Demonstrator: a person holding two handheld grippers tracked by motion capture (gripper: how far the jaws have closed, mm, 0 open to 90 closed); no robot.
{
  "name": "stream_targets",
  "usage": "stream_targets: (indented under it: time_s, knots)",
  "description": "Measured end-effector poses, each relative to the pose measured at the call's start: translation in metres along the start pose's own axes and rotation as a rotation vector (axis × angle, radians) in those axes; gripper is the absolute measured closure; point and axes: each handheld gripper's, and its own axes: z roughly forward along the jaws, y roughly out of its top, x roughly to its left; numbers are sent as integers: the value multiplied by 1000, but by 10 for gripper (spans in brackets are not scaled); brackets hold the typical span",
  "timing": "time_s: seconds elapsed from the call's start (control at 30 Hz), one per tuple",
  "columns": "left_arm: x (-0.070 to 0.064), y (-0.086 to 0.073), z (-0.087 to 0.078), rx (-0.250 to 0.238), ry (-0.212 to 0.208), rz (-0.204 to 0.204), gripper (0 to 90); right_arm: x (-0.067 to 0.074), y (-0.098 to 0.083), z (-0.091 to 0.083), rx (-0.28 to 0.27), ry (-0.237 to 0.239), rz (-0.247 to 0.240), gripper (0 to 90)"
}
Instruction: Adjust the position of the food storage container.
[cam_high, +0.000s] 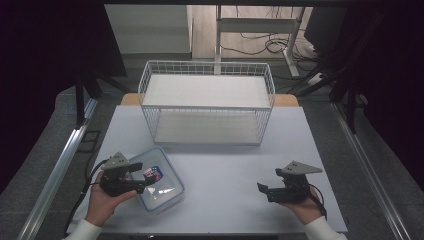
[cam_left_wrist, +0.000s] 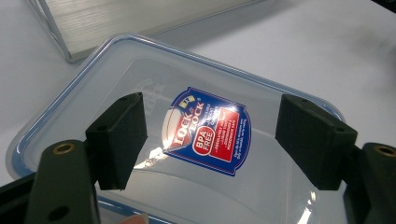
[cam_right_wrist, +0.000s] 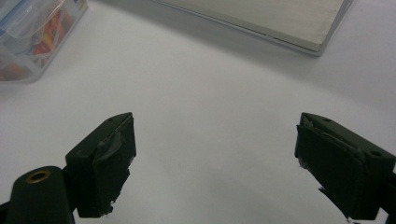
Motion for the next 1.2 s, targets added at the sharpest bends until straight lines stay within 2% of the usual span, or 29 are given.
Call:
stream_targets:
  time_s: [0.23, 0.37, 0.5, 0.57, 0.6, 0.7, 0.77, 1.0, 1.07, 1.1, 1.2]
  knots:
    - [-1, -1, -3, 0, -4, 13, 245, 2, 0, 3, 15, 3, -7, 140]
    - [-1, -1, -8, -2, -10, 17, 252, 8, 1, 6, 43, 16, -20, 141]
    - [-2, 0, -13, -3, -21, 18, 255, 11, -2, 6, 66, 9, -16, 141]
    - [-2, 1, -13, 0, -23, 24, 255, 11, -2, 5, 68, 9, -16, 141]
    - [-3, 3, -12, 10, -22, 41, 257, 11, -3, 4, 66, 7, -14, 143]
    - [-4, 5, -13, 22, -14, 59, 265, 10, -2, 2, 70, 0, 2, 145]
    - [-4, 6, -15, 29, -13, 61, 273, 10, -2, 2, 69, 1, 3, 145]
    - [1, 13, -32, 57, -31, 59, 416, 9, -6, 2, 88, -3, 5, 145]
    - [0, 13, -37, 83, -53, 64, 435, 9, -7, 2, 87, -3, 6, 145]
    - [-2, 11, -42, 119, -57, 86, 485, 10, -7, 2, 88, -3, 6, 145]
    - [-5, 7, -45, 142, -63, 95, 564, 11, -7, 1, 84, -2, 1, 145]
